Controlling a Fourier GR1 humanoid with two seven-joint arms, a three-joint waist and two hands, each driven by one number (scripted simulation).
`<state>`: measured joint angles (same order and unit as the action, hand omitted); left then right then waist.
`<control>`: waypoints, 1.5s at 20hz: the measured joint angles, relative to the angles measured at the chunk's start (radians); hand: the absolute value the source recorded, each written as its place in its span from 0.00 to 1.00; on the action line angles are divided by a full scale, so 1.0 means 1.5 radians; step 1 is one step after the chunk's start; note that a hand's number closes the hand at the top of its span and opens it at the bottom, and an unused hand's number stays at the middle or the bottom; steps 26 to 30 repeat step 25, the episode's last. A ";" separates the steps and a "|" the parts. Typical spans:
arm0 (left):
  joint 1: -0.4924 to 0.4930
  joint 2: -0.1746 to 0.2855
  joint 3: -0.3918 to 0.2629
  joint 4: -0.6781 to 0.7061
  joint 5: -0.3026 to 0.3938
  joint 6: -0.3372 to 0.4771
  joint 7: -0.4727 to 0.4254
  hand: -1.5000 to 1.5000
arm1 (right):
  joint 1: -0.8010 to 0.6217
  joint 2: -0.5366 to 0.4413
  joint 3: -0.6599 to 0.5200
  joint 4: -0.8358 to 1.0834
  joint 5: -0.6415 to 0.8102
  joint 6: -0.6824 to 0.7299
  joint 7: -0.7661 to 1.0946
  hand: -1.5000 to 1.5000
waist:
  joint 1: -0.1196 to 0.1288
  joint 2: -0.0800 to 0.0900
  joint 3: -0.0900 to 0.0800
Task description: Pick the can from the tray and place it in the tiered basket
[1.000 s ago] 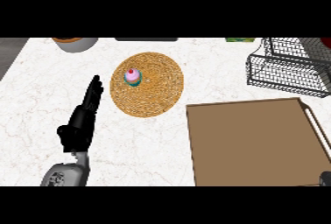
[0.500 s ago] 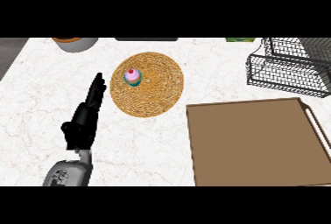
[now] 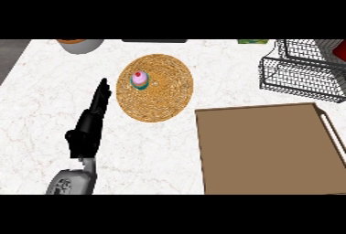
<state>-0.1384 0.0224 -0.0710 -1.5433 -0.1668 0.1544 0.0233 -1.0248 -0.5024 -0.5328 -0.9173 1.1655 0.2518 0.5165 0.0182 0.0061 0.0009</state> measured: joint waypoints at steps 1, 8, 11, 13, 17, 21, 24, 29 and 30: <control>-0.005 -0.002 -0.001 -0.004 -0.002 0.002 0.009 0.50 | -0.003 0.001 -0.009 0.016 -0.009 -0.018 -0.006 0.00 | 0.001 0.000 0.000; 0.000 0.003 0.004 -0.013 -0.001 0.001 0.012 0.50 | -0.008 -0.009 -0.089 0.015 -0.090 -0.118 -0.025 0.00 | -0.006 -0.003 0.000; -0.007 -0.003 -0.001 -0.023 -0.008 0.009 0.030 0.50 | 0.004 -0.029 -0.119 -0.007 -0.110 -0.145 -0.006 0.00 | -0.010 -0.004 0.000; -0.002 0.002 0.005 -0.028 -0.006 0.009 0.033 0.50 | 0.026 -0.041 -0.143 -0.040 -0.131 -0.141 0.009 0.00 | -0.016 -0.007 -0.001; 0.008 0.003 0.006 -0.024 -0.006 0.015 0.025 0.50 | 0.080 -0.076 -0.215 -0.096 -0.194 -0.116 0.017 0.00 | -0.028 -0.009 -0.001; 0.014 0.004 0.009 -0.022 -0.003 0.015 0.023 0.50 | 0.164 -0.105 -0.300 -0.166 -0.277 -0.057 0.003 0.00 | -0.038 -0.011 -0.001; 0.017 0.007 0.014 -0.021 -0.002 0.016 0.019 0.50 | 0.250 -0.114 -0.368 -0.223 -0.338 -0.002 -0.024 0.00 | -0.042 -0.012 -0.001; 0.022 0.007 0.013 -0.024 -0.002 0.016 0.014 0.50 | 0.276 -0.114 -0.391 -0.243 -0.361 0.023 -0.026 0.00 | -0.042 -0.012 -0.001; 0.022 0.007 0.013 -0.024 -0.002 0.016 0.014 0.50 | 0.276 -0.114 -0.391 -0.243 -0.361 0.023 -0.026 0.00 | -0.042 -0.012 -0.001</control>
